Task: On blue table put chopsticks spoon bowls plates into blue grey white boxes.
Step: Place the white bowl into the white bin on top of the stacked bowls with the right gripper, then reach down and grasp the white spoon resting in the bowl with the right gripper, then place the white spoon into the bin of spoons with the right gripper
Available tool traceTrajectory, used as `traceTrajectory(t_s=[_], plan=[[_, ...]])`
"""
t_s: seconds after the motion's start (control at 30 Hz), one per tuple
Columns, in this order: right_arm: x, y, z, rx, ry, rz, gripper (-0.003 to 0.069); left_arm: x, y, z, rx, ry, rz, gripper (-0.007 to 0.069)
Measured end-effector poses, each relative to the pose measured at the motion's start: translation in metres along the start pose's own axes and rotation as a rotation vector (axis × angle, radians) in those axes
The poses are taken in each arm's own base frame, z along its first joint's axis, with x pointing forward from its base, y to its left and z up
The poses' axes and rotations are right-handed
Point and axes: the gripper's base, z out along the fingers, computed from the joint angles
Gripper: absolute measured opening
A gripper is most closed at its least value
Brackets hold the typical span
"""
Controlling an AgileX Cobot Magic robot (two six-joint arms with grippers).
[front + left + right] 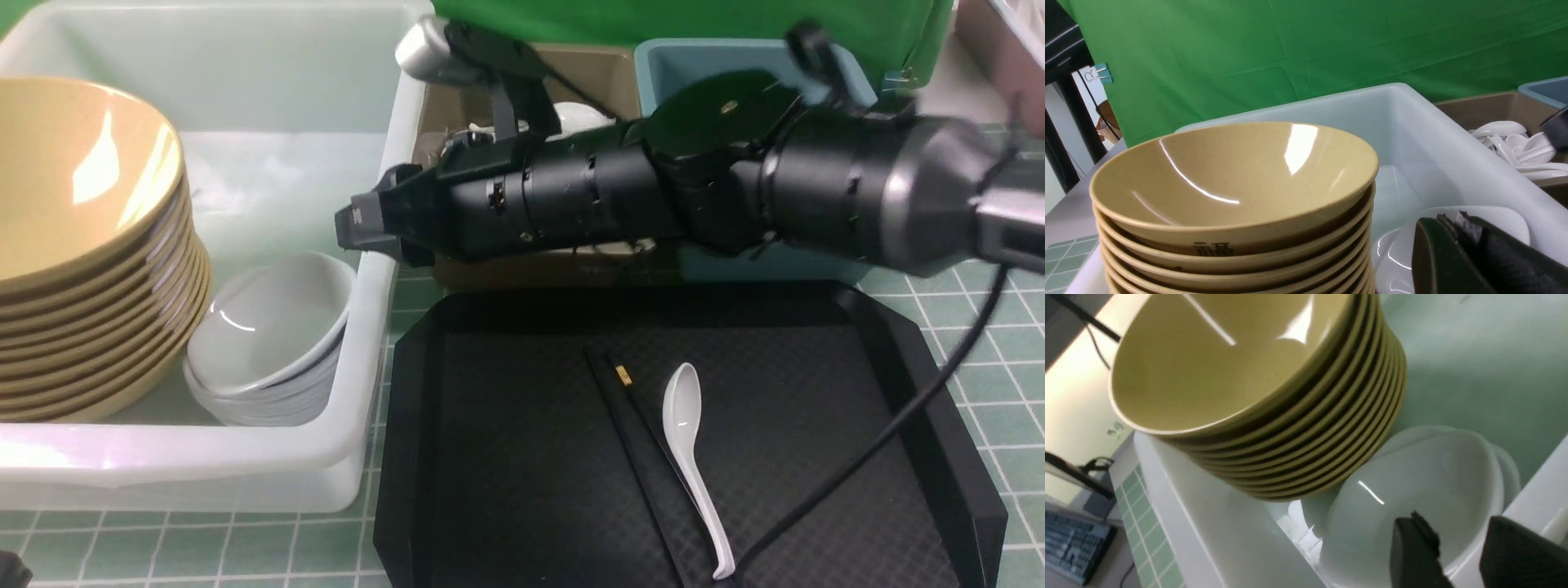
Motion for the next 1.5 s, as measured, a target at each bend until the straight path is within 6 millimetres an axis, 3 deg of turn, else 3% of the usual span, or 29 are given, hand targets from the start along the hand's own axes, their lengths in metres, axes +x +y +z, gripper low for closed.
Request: traceTrajectory(t_s=[0.2, 0.23, 0.3, 0.37, 0.43, 0.5, 0.63, 0.87, 1.1, 1.17, 1.33, 1.5], plan=[[0.007, 0.009, -0.051, 0.141, 0.293, -0.131, 0.0283, 0.000, 0.000, 0.000, 0.000, 0.001, 0.000, 0.0002], [0.017, 0.002, -0.068, 0.269, 0.429, -0.159, 0.0284, 0.000, 0.000, 0.000, 0.000, 0.001, -0.001, 0.0002], [0.040, -0.014, -0.083, 0.435, 0.589, -0.163, 0.0285, 0.000, 0.000, 0.000, 0.000, 0.001, -0.006, 0.0002], [0.053, -0.024, -0.086, 0.498, 0.643, -0.155, 0.0285, 0.000, 0.000, 0.000, 0.000, 0.000, -0.006, 0.0002], [0.088, -0.046, -0.084, 0.569, 0.726, -0.105, 0.0286, 0.000, 0.000, 0.000, 0.000, 0.000, -0.007, 0.0002], [0.110, -0.058, -0.079, 0.595, 0.744, -0.057, 0.0286, 0.000, 0.000, 0.000, 0.000, 0.000, -0.008, 0.0002], [0.135, -0.072, -0.070, 0.614, 0.724, -0.013, 0.0286, 0.000, 0.000, 0.000, 0.000, 0.000, -0.009, 0.0002], [0.146, -0.088, -0.055, 0.624, 0.699, 0.001, 0.0277, 0.000, 0.000, 0.000, 0.000, 0.001, -0.009, 0.0002], [0.147, -0.090, -0.055, 0.617, 0.714, -0.021, 0.0148, 0.000, 0.000, 0.000, 0.000, 0.003, -0.009, 0.0002], [0.147, -0.089, -0.056, 0.611, 0.722, -0.037, 0.0096, 0.000, 0.000, 0.000, 0.000, 0.003, -0.009, 0.0002], [0.142, -0.084, -0.064, 0.611, 0.726, -0.040, 0.0094, 0.000, 0.000, 0.000, -0.001, 0.004, -0.009, 0.0002], [0.119, -0.065, -0.084, 0.601, 0.623, -0.070, 0.0094, 0.000, 0.000, 0.000, -0.001, 0.003, -0.006, 0.0002]])
